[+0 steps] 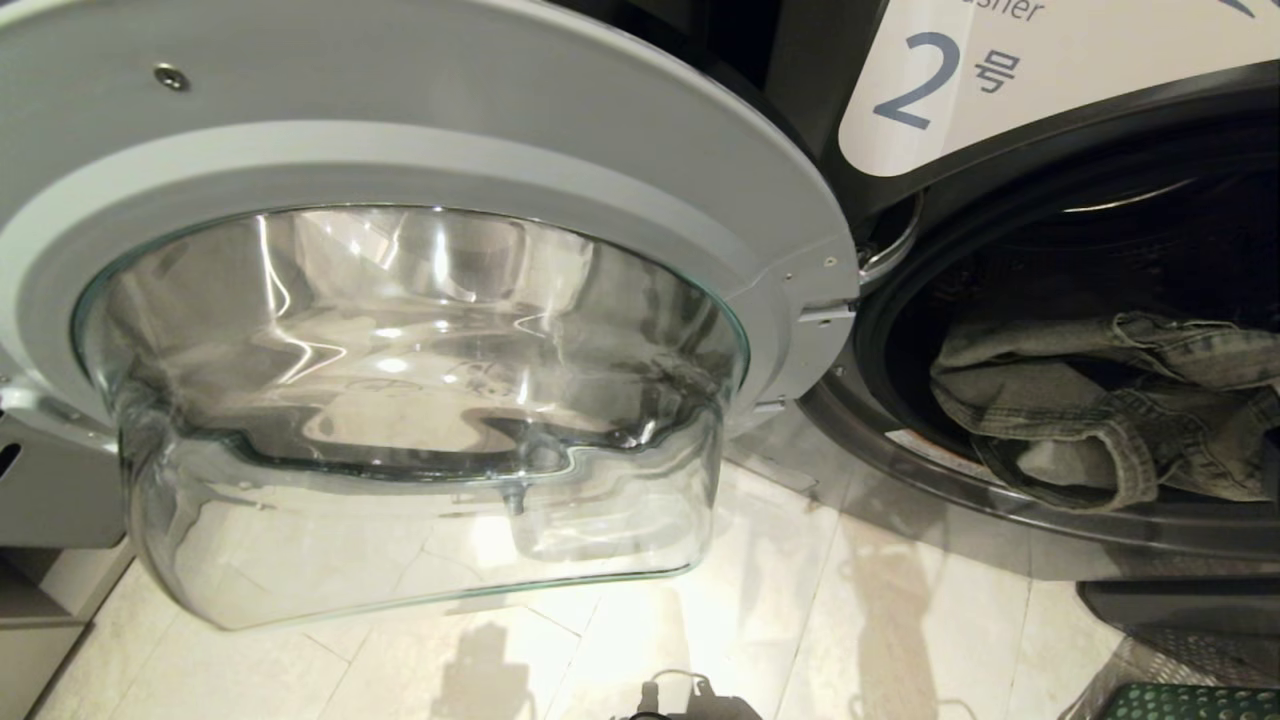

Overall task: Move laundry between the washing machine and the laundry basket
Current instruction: Pick a cloth and place it into the basket

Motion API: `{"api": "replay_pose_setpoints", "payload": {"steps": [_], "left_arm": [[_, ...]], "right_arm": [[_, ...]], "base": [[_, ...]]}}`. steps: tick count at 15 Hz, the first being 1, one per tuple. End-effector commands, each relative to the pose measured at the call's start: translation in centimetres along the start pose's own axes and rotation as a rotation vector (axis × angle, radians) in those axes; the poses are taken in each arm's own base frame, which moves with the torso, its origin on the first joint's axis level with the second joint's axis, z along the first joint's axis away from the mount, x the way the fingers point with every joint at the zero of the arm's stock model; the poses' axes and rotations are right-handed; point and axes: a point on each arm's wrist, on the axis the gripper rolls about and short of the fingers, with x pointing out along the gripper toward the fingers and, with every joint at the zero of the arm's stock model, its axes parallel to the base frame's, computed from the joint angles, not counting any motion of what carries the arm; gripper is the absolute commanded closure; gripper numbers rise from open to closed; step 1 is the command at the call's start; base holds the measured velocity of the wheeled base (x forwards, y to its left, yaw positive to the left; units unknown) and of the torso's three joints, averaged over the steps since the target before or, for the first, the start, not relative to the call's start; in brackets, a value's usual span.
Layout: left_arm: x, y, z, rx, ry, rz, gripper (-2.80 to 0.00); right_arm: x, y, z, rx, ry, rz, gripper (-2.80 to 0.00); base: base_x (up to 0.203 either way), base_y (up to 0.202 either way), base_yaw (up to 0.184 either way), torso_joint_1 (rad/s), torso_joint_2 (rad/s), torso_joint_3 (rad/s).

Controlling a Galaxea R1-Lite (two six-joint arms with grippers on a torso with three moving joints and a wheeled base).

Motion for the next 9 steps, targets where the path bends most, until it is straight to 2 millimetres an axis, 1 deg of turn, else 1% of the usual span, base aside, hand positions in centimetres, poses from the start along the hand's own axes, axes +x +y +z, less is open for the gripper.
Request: {"api": "replay_pose_setpoints", "payload": {"steps": [1, 5, 7, 9], "left_arm": [[0.0, 0.0, 0.0, 0.0, 0.0, 0.0, 0.0], [0.0, 0.0, 0.0, 0.0, 0.0, 0.0, 0.0], [0.0, 0.0, 0.0, 0.0, 0.0, 0.0, 0.0], [0.0, 0.0, 0.0, 0.0, 0.001, 0.0, 0.0]], "right_arm": [[-2.7, -1.8, 1.4, 0.002, -0.101, -0.068, 0.0], [-6.8, -3.8, 2.6, -0.026, -0.132, -0.1, 0.0], [-9.5, -5.1, 3.2, -0.052, -0.154, -0.114, 0.0], [-12.6, -5.8, 2.9, -0.078, -0.169, -0.104, 0.0]], "base": [[0.0, 0.0, 0.0, 0.0, 0.0, 0.0], [0.0, 0.0, 0.0, 0.0, 0.0, 0.0], [0.0, 0.0, 0.0, 0.0, 0.0, 0.0], [0.0, 0.0, 0.0, 0.0, 0.0, 0.0]]}}
